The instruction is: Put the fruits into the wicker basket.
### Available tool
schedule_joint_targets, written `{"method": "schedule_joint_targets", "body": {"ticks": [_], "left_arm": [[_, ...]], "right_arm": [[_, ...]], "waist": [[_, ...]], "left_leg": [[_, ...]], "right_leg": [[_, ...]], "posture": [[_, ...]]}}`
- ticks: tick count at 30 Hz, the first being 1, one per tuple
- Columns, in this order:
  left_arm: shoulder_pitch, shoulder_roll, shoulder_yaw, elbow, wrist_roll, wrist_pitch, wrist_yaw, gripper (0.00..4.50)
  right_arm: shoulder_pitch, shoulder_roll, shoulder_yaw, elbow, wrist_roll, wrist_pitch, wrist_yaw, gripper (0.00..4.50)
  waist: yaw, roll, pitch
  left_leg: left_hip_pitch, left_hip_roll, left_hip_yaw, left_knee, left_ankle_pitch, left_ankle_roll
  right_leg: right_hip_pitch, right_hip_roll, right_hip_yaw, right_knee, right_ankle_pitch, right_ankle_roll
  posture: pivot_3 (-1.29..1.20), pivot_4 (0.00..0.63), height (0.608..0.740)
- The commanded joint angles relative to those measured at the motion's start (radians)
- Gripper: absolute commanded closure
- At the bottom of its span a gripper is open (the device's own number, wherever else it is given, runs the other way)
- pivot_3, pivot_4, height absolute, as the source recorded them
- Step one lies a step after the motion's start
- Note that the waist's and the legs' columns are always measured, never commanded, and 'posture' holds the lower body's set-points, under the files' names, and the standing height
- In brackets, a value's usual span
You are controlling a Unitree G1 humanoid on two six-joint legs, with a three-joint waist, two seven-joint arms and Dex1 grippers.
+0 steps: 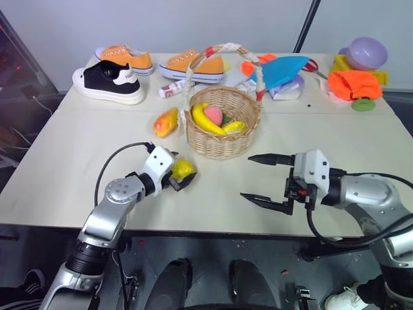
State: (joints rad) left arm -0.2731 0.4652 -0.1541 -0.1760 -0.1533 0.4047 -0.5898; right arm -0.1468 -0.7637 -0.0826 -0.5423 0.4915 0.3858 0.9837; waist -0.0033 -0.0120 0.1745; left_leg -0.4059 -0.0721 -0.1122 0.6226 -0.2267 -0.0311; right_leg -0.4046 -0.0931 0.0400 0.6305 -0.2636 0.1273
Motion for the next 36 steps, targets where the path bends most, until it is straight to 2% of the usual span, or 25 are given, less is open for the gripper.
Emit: {"method": "schedule_joint_targets", "body": {"ticks": [1, 3, 4, 6, 8, 18, 24, 28, 29, 30, 32, 34, 36], "left_arm": [[0.004, 0.017, -0.023, 0.025, 0.033, -0.019, -0.022, 0.00], [0.006, 0.020, -0.024, 0.029, 0.041, -0.027, -0.028, 0.00], [0.008, 0.017, -0.021, 0.029, 0.035, -0.028, -0.034, 0.25], [0.006, 0.012, -0.019, 0.032, 0.042, -0.036, -0.029, 0.86], [0.000, 0.012, -0.018, 0.036, 0.056, -0.031, -0.021, 1.80], [-0.007, -0.042, 0.061, 0.037, 0.022, -0.060, 0.022, 1.80], [0.010, -0.047, 0.083, 0.013, -0.033, -0.044, -0.013, 1.80], [0.013, -0.079, 0.136, 0.001, -0.175, 0.045, -0.058, 1.80], [0.014, -0.083, 0.139, -0.006, -0.193, 0.063, -0.063, 1.31], [0.014, -0.082, 0.137, -0.010, -0.188, 0.059, -0.060, 1.04], [0.017, -0.064, 0.112, -0.002, -0.109, 0.009, -0.020, 0.10], [0.009, -0.071, 0.111, 0.018, -0.078, -0.020, 0.014, 0.04], [0.002, -0.093, 0.131, 0.019, -0.111, -0.002, 0.018, 0.04]], "right_arm": [[-0.012, -0.002, -0.005, 0.003, -0.002, -0.020, -0.005, 0.21], [-0.016, 0.000, -0.003, 0.005, -0.002, -0.018, -0.008, 0.21], [-0.018, 0.001, -0.002, 0.006, -0.003, -0.019, -0.008, 0.19], [-0.022, 0.003, -0.001, 0.010, 0.000, -0.017, -0.010, 0.18], [-0.024, 0.003, 0.003, 0.013, -0.004, -0.022, -0.009, 0.18], [-0.038, 0.005, 0.014, 0.027, -0.015, -0.034, -0.016, 0.18], [-0.053, 0.011, 0.025, 0.038, -0.013, -0.040, -0.020, 0.18], [-0.064, 0.018, 0.032, 0.042, -0.020, -0.046, -0.026, 0.18], [-0.066, 0.018, 0.034, 0.042, -0.019, -0.046, -0.027, 0.18], [-0.067, 0.019, 0.035, 0.042, -0.019, -0.045, -0.029, 0.18], [-0.071, 0.020, 0.037, 0.042, -0.016, -0.043, -0.030, 0.18], [-0.074, 0.020, 0.038, 0.043, -0.014, -0.041, -0.029, 0.18], [-0.076, 0.020, 0.039, 0.044, -0.014, -0.040, -0.030, 0.18]], "waist": [[0.004, 0.000, 0.000], [0.007, 0.000, 0.000], [0.009, 0.000, 0.000], [0.014, 0.000, 0.000], [0.015, 0.000, 0.000], [0.015, 0.000, 0.000], [0.015, 0.000, 0.000], [0.015, 0.000, 0.000], [0.015, 0.000, 0.000], [0.015, 0.000, 0.000], [0.015, 0.000, 0.000], [0.015, 0.000, 0.000], [0.015, 0.000, 0.000]], "left_leg": [[0.000, 0.000, 0.000, 0.000, 0.000, 0.000], [0.000, 0.000, 0.000, 0.000, 0.000, 0.000], [0.000, 0.000, 0.000, 0.000, 0.000, 0.000], [0.000, 0.000, 0.000, 0.000, 0.000, 0.000], [0.000, 0.000, 0.000, 0.000, 0.000, 0.000], [0.000, 0.000, 0.000, 0.000, 0.000, 0.000], [0.000, 0.000, 0.000, 0.001, 0.000, 0.000], [0.000, 0.000, 0.000, 0.001, 0.000, 0.000], [-0.001, 0.000, 0.000, 0.001, 0.000, 0.000], [-0.001, 0.000, 0.000, 0.001, 0.000, 0.000], [-0.001, 0.000, 0.000, 0.001, 0.000, 0.000], [0.000, 0.000, 0.000, 0.001, 0.000, 0.000], [0.000, 0.000, 0.000, 0.001, 0.000, 0.000]], "right_leg": [[0.000, 0.000, 0.000, 0.000, 0.000, 0.000], [0.000, 0.000, 0.000, 0.000, 0.000, 0.000], [0.000, 0.000, 0.000, 0.000, 0.000, 0.000], [-0.001, 0.000, 0.000, 0.000, 0.000, 0.000], [-0.001, 0.000, 0.000, 0.000, 0.000, 0.000], [-0.001, 0.000, 0.000, 0.000, 0.000, 0.000], [-0.001, 0.000, 0.000, 0.000, 0.000, 0.000], [0.000, 0.000, 0.000, 0.000, 0.000, 0.000], [0.000, 0.000, 0.000, 0.000, 0.000, 0.000], [0.000, 0.000, 0.000, 0.000, 0.000, 0.000], [0.000, 0.000, 0.000, 0.000, 0.000, 0.000], [0.000, 0.000, 0.000, 0.000, 0.000, 0.000], [0.000, 0.000, 0.000, 0.000, 0.000, 0.000]], "posture": [[0.00, 0.150, 0.740], [0.00, 0.150, 0.740], [0.00, 0.150, 0.740], [0.00, 0.150, 0.740], [0.00, 0.150, 0.740], [0.00, 0.150, 0.740], [0.00, 0.150, 0.740], [0.00, 0.150, 0.740], [0.00, 0.150, 0.740], [0.00, 0.150, 0.740], [0.00, 0.150, 0.740], [0.00, 0.150, 0.740], [0.00, 0.150, 0.740]]}}
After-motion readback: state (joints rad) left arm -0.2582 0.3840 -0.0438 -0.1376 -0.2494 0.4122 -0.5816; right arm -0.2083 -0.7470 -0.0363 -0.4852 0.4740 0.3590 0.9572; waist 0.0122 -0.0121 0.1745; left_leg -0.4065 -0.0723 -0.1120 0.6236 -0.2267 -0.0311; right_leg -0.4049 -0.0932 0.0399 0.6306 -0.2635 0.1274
